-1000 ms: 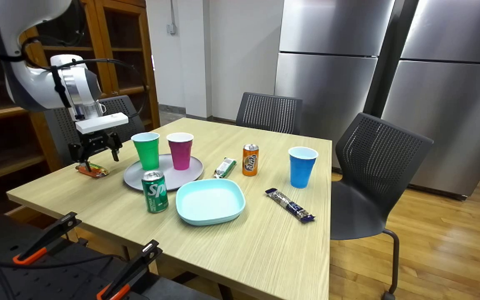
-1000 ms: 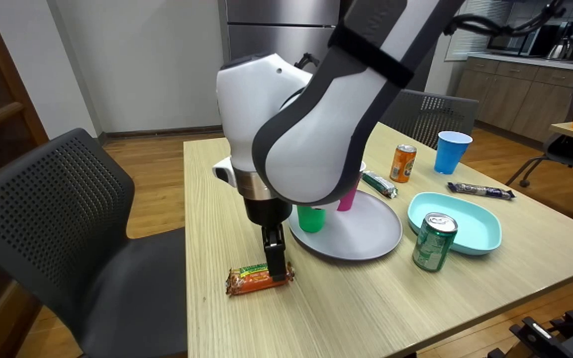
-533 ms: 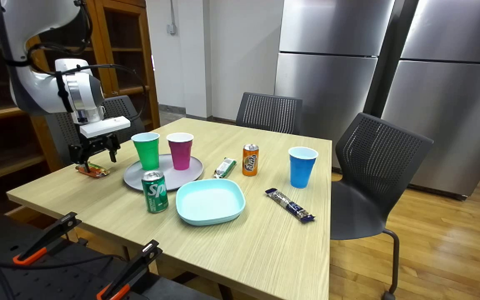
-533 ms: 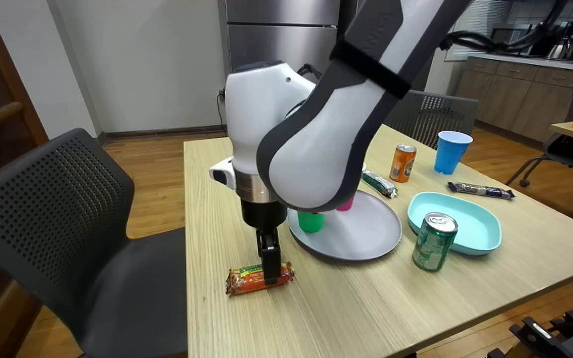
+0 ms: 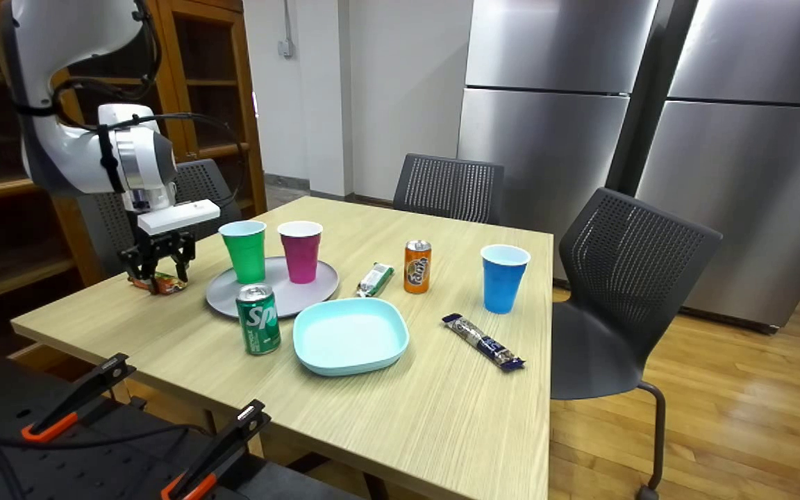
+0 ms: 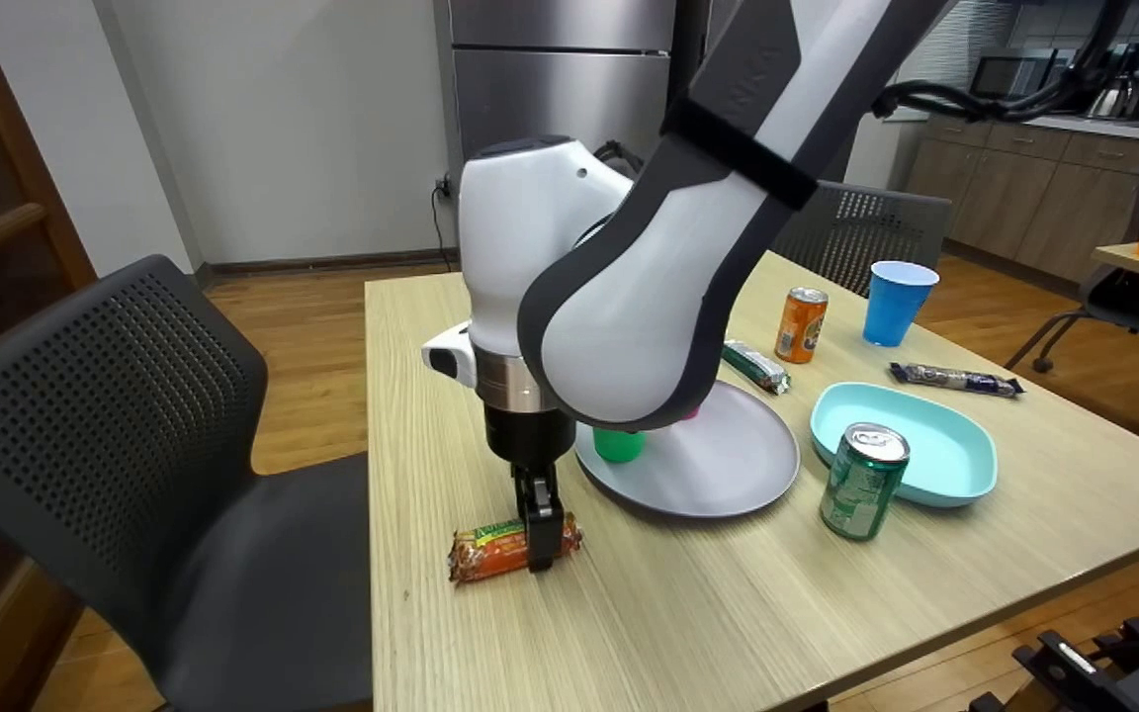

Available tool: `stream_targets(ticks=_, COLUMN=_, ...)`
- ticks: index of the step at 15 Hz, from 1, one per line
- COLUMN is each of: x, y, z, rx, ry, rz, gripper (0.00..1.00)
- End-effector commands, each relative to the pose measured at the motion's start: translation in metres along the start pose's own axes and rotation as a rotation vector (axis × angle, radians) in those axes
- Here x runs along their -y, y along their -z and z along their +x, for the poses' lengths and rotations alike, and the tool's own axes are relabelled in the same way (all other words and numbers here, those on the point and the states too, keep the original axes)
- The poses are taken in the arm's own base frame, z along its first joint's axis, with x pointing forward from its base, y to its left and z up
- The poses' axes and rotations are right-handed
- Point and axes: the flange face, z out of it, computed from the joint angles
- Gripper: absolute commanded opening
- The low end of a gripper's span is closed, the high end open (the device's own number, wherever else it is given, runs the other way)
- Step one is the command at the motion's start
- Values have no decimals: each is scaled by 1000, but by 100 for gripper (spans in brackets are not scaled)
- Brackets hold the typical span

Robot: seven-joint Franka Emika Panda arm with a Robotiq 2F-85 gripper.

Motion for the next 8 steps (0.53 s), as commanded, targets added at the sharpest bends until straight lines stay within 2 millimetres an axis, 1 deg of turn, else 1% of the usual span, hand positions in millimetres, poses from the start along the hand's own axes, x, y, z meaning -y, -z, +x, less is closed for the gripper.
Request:
stream_targets(ticks=1, x=-3, y=2, z=3, rx=-15, ry=25, rz=3, gripper=33)
stream_targets(ticks=3, x=-4, y=5, z=4, rx=-17, ry=24, rz=-7, gripper=19)
stream_targets(ticks=6, x=-3, y=8, z=4, rx=-18, ry=13, rz=-7, gripper=19)
stream_targets(ticks=8, x=-4, y=15, z=5, rx=-13, ry=3, rz=-9, gripper=19)
